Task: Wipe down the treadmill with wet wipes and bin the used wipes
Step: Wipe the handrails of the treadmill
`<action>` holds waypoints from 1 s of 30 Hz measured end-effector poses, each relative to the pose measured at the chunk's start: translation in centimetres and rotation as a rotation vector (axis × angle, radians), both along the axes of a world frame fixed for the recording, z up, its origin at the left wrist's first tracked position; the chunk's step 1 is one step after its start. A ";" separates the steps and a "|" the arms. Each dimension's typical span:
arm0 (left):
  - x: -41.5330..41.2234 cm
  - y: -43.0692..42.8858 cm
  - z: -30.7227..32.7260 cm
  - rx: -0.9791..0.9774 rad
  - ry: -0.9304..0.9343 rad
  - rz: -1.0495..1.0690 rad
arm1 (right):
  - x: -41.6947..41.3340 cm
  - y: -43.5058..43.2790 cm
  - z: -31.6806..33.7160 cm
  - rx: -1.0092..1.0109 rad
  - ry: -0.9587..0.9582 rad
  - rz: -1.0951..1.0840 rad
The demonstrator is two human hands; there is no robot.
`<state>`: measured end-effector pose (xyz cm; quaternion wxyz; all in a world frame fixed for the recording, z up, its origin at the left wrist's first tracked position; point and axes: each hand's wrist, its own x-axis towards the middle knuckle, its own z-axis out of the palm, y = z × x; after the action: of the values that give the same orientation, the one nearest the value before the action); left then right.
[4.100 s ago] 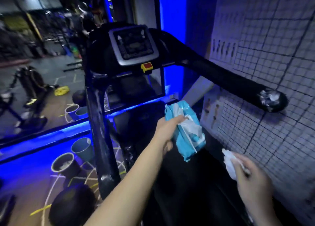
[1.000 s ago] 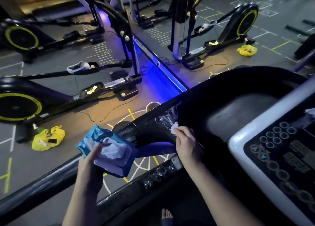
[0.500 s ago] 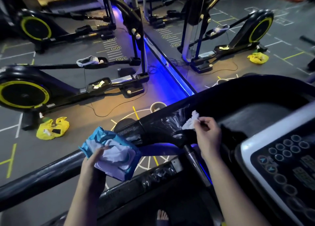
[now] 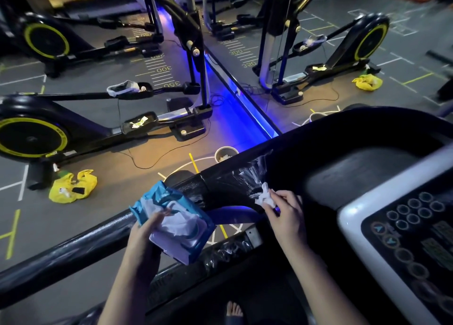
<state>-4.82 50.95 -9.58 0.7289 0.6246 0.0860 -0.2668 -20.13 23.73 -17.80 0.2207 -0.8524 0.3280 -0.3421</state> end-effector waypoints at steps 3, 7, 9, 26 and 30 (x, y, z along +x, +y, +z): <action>-0.5 -0.5 0.2 -0.007 -0.060 -0.076 | 0.3 0.1 -0.3 -0.061 0.011 0.034; 0.0 -0.2 -0.3 0.036 -0.056 -0.056 | 1.1 0.7 -1.1 -0.106 0.025 0.019; -0.2 -0.3 0.0 0.041 -0.048 -0.058 | 1.8 1.3 -1.1 -0.100 0.033 -0.028; -0.4 0.5 0.1 -0.014 -0.031 -0.034 | 0.2 -0.3 2.4 0.162 -0.247 -0.152; -1.0 -0.4 0.7 -0.010 -0.040 -0.092 | 0.8 0.9 1.1 0.133 -0.136 -0.048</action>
<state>-5.80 50.50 -8.88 0.7204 0.6295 0.0412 -0.2882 -19.35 24.59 -16.71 0.2903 -0.8026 0.3545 -0.3820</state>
